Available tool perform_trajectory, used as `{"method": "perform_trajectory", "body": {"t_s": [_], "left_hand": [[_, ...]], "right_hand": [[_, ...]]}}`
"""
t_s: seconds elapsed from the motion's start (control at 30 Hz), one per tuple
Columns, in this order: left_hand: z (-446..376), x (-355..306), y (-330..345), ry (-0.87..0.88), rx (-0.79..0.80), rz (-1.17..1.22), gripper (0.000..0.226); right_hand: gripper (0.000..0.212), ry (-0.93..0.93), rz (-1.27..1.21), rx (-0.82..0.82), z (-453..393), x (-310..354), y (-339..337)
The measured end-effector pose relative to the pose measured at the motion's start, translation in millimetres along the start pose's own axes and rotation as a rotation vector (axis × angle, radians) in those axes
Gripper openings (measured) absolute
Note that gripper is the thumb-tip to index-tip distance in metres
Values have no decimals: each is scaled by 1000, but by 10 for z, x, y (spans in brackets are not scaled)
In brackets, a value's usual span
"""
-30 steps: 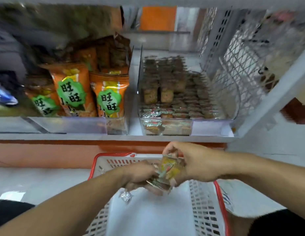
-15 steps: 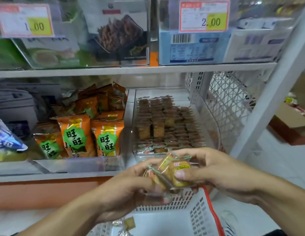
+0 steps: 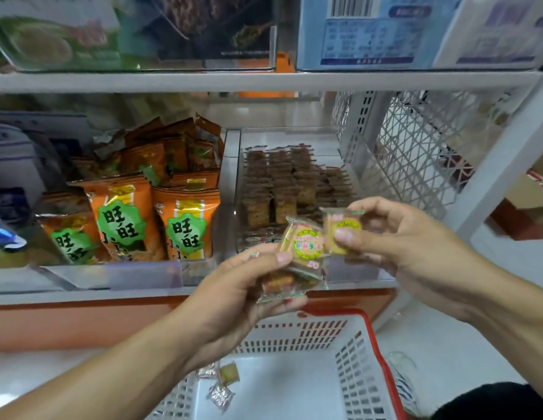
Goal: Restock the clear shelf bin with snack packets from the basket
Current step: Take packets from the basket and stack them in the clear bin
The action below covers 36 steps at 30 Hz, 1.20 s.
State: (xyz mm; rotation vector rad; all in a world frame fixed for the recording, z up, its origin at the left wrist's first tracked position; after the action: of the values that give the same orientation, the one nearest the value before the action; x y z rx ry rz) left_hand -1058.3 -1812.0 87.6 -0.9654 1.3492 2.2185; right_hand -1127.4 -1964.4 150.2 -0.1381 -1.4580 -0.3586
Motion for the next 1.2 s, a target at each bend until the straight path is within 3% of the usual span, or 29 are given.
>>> {"method": "perform_trajectory", "body": {"t_s": [0.07,0.2,0.33,0.47,0.57,0.67,0.73,0.87,0.97,1.07,1.2], "left_hand": [[20,-27,6,13,-7,26,42],[49,-60,9,36,-16,-20,36],[65,-55,-40,94,-79,-52,41],[71,-134,-76,104,-119,-170,42],[77,-222,4,93,-32,-291,45],[91,-278,-29,128,-69,-314,48],[90,-281,-65,130,-101,-322,45],[51,-274,-96,85,-87,-342,29],[29,-208,-104,-35,-43,-428,37],[-10,-122,-143,-151,-12,-595,39],[-97,-57,-156,-191,-40,-571,36]], "right_hand": [[48,-43,7,5,-9,103,-27],[49,-51,105,189,28,166,157],[56,74,-29,144,26,-111,245],[48,91,103,194,52,-165,375],[46,148,-14,182,46,-185,330],[46,264,-175,233,64,-288,405],[46,280,-149,219,58,-316,402],[67,129,257,111,16,-142,211],[87,-4,777,218,13,21,288],[87,-16,1183,363,-7,-144,403],[72,-21,1277,383,-61,-212,428]]}}
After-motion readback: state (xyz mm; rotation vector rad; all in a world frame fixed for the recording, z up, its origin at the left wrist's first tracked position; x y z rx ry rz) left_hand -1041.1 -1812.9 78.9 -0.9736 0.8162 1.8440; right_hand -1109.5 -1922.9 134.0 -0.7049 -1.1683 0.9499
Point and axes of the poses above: each hand's wrist, its own z-axis away from the middle knuckle, its own y-axis out of the palm, x = y × z, the point moved 10 cm from there along -z, towards the middle knuckle, and after that the axes turned 6 degrees about x, right-handed, at the moved point
